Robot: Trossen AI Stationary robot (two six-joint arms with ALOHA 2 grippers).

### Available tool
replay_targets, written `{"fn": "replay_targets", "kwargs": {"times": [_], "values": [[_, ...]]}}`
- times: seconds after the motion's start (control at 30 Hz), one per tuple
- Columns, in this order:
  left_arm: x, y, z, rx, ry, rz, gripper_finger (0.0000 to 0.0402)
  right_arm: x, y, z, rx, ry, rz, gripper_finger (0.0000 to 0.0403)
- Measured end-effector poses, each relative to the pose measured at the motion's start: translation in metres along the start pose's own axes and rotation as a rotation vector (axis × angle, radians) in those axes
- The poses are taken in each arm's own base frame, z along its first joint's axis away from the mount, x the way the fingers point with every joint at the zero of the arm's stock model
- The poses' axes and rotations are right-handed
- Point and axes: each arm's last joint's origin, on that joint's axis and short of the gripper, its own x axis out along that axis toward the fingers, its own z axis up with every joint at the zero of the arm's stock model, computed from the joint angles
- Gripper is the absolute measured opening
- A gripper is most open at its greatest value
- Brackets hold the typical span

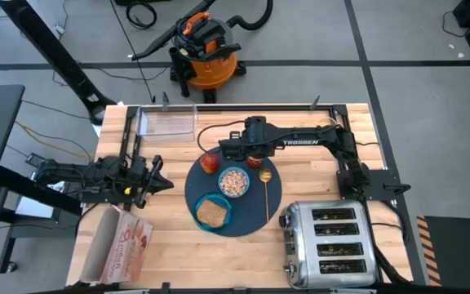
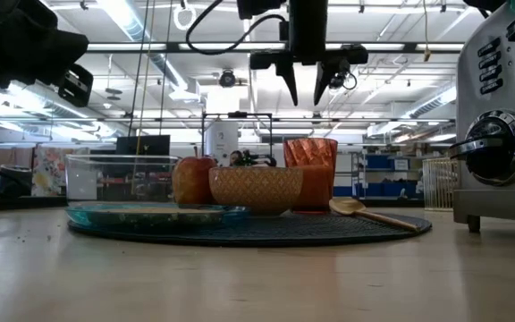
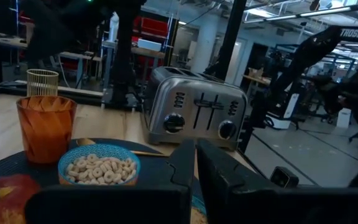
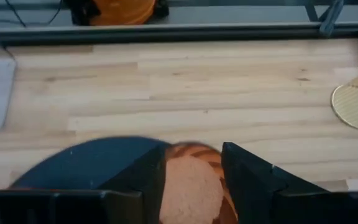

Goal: Arrange a breakfast setting
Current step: Return to Home Position

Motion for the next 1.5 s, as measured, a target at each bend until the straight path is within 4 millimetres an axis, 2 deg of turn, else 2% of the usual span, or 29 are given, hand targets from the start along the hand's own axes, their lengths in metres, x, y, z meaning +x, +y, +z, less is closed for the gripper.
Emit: {"fn": "replay_targets", "kwargs": {"times": [0.2,0.47,0.67,0.77,0.83,0.93,1.17,1.37,1.5], "values": [[0.0,0.0,0.0,0.0,0.0,0.001,0.0027,0.011,0.0,0.016,-0.041,-0.115,-0.026,0.0123],[0.0,0.0,0.0,0.0,0.0,0.001,0.0027,0.02,-0.002,0.029,-0.14,-0.159,-0.069,0.0113],[0.0,0.0,0.0,0.0,-0.001,0.001,0.0027,0.016,-0.004,0.027,-0.174,-0.103,-0.066,0.0076],[0.0,0.0,0.0,0.0,-0.001,0.001,0.0027,0.001,-0.015,0.023,-0.181,-0.091,-0.035,0.0037],[0.0,0.0,0.0,0.0,-0.001,0.0,0.0027,-0.013,-0.03,0.021,-0.172,-0.096,-0.007,0.0013],[0.0,0.0,0.0,-0.001,-0.001,0.001,0.0027,-0.027,-0.059,0.02,-0.171,-0.097,0.013,0.001],[0.0,0.0,0.0,-0.001,-0.001,0.001,0.0027,-0.037,-0.148,0.009,-0.243,-0.051,0.049,0.0008],[0.0,0.0,0.0,-0.001,0.0,0.001,0.0027,-0.042,-0.23,-0.002,-0.307,-0.038,0.297,0.0007],[0.0,0.0,0.0,-0.001,0.0,0.001,0.0027,-0.042,-0.265,-0.004,-0.365,-0.056,0.564,0.0007]]}}
